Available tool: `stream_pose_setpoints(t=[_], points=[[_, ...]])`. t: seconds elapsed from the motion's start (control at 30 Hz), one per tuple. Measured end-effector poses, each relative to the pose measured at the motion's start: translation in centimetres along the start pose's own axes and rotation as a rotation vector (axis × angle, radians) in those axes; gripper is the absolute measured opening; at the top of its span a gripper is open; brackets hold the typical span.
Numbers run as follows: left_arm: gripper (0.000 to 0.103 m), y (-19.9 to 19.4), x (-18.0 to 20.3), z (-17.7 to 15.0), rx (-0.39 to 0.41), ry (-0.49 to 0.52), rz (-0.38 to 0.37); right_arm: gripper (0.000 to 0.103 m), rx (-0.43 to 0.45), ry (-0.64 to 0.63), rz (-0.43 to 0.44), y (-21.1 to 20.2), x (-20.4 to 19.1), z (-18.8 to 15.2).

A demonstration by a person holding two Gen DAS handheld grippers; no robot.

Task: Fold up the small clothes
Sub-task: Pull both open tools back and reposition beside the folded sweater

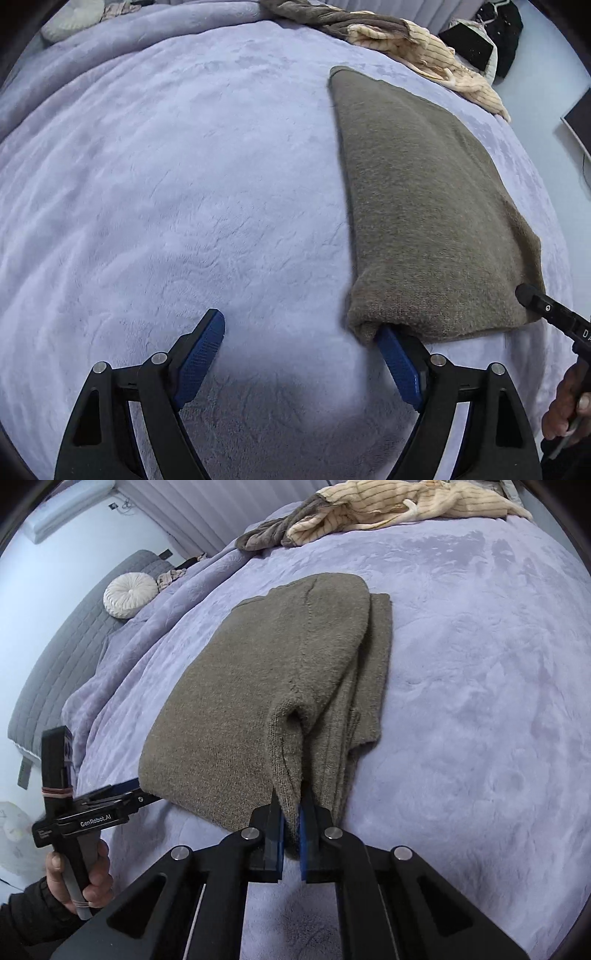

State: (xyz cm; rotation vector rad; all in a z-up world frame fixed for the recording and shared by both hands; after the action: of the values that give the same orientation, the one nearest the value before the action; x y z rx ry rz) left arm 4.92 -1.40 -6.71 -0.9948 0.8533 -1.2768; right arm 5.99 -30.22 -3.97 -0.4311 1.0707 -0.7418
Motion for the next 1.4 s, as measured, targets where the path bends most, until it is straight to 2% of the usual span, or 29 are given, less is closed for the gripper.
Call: stream_pose_setpoints(t=[0.13, 0.23, 0.3, 0.37, 0.47, 0.53, 0.57, 0.6, 0.7, 0.73, 0.77, 0.8, 0.83, 0.87, 0.93, 0.97, 1.0, 1.03, 1.07, 1.17, 1.2, 1.27, 1.3, 1.33, 1.4], points=[[0.085, 0.0, 0.4, -0.6, 0.013, 0.035, 0.035, 0.005, -0.005, 0.025, -0.013, 0.7, 0.9, -0.3], [0.085, -0.8, 0.2, -1.2, -0.013, 0.038, 0.015, 0.005, 0.011, 0.056, 0.004, 0.5, 1.1, -0.2], [0.085, -2.4, 0.0, -1.6, -0.002, 0.052, 0.021, 0.01, 0.012, 0.067, 0.033, -0.2, 0.5, -0.2], [0.085, -4.5, 0.3, -1.8, 0.029, 0.08, -0.009, 0.011, 0.038, 0.026, 0.034, -1.7, -0.7, 0.2], [0.085, -7.7, 2.0, -1.0, 0.094, 0.105, -0.071, 0.017, 0.116, -0.029, 0.037, -3.9, -2.5, 1.6], [0.085, -8.8, 4.2, 0.3, 0.127, 0.131, -0.089, 0.031, 0.15, -0.038, 0.091, -4.2, -3.5, 2.9], [0.085, -8.7, 5.7, 1.0, 0.135, 0.145, -0.084, 0.054, 0.152, -0.038, 0.114, -3.9, -3.8, 3.5], [0.085, -8.4, 6.9, 1.9, 0.138, 0.157, -0.074, 0.068, 0.148, -0.034, 0.144, -3.2, -4.0, 4.1], [0.085, -5.6, 8.7, 3.4, 0.103, 0.145, -0.024, 0.068, 0.084, 0.029, 0.264, -0.4, -3.8, 4.9], [0.085, -4.3, 8.6, 3.6, 0.077, 0.13, -0.008, 0.068, 0.069, 0.047, 0.275, 0.3, -3.3, 4.9], [0.087, -2.7, 8.3, 3.4, 0.033, 0.112, -0.005, 0.063, 0.058, 0.059, 0.262, 0.8, -2.7, 4.8], [0.103, -1.6, 8.0, 3.1, -0.006, 0.099, 0.002, 0.057, 0.045, 0.084, 0.236, 1.3, -1.6, 4.8], [0.103, -0.8, 7.6, 2.8, -0.027, 0.081, 0.013, 0.051, 0.038, 0.123, 0.195, 1.6, -0.3, 4.7], [0.103, -0.6, 7.4, 2.6, -0.036, 0.073, -0.016, 0.038, 0.041, 0.131, 0.173, 1.6, 0.2, 4.7], [0.103, -1.1, 7.2, 2.5, -0.028, 0.075, -0.031, 0.035, 0.054, 0.096, 0.106, 0.7, 0.3, 4.8], [0.103, -1.6, 7.0, 2.5, -0.018, 0.079, -0.027, 0.04, 0.066, 0.077, 0.04, -0.1, 0.3, 4.9], [0.103, -2.4, 6.8, 2.5, 0.001, 0.081, -0.022, 0.05, 0.088, 0.062, -0.032, -1.1, 0.3, 5.0], [0.103, -3.1, 6.7, 2.7, 0.018, 0.082, -0.03, 0.05, 0.119, 0.047, -0.034, -2.0, -0.2, 5.3], [0.103, -3.8, 6.8, 2.8, 0.035, 0.085, -0.04, 0.05, 0.143, 0.038, 0.019, -2.7, -1.0, 5.7], [0.103, -4.2, 6.9, 3.7, 0.064, 0.087, 0.01, 0.071, 0.157, 0.056, 0.209, -2.3, -4.1, 6.5], [0.103, -3.6, 6.8, 3.8, 0.052, 0.086, 0.029, 0.072, 0.14, 0.073, 0.262, -1.3, -4.8, 6.6], [0.103, -2.0, 6.6, 3.3, 0.004, 0.088, 0.041, 0.072, 0.085, 0.128, 0.299, 1.1, -4.5, 6.4], [0.103, -1.6, 6.5, 3.0, -0.005, 0.089, 0.031, 0.072, 0.056, 0.17, 0.265, 2.4, -3.2, 6.0], [0.103, -1.6, 6.5, 2.9, -0.008, 0.092, 0.02, 0.069, 0.048, 0.197, 0.204, 3.0, -1.7, 5.6], [0.103, -1.8, 6.4, 2.5, -0.011, 0.109, 0.016, 0.03, 0.057, 0.224, 0.158, 3.2, 0.5, 5.0]])
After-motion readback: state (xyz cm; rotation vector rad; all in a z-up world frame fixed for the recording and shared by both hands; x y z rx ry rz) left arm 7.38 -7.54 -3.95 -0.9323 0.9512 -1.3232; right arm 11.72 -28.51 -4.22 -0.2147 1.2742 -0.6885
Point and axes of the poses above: each gripper's, at about its wrist camera, not at the fingertips, and y roughly the way its jaws point, x to its right, z to its top, the point moved 8 cm from there along y, roughly the way its jaws point, and after that the axes turned 13 degrees about z, right-handed, at the moved point
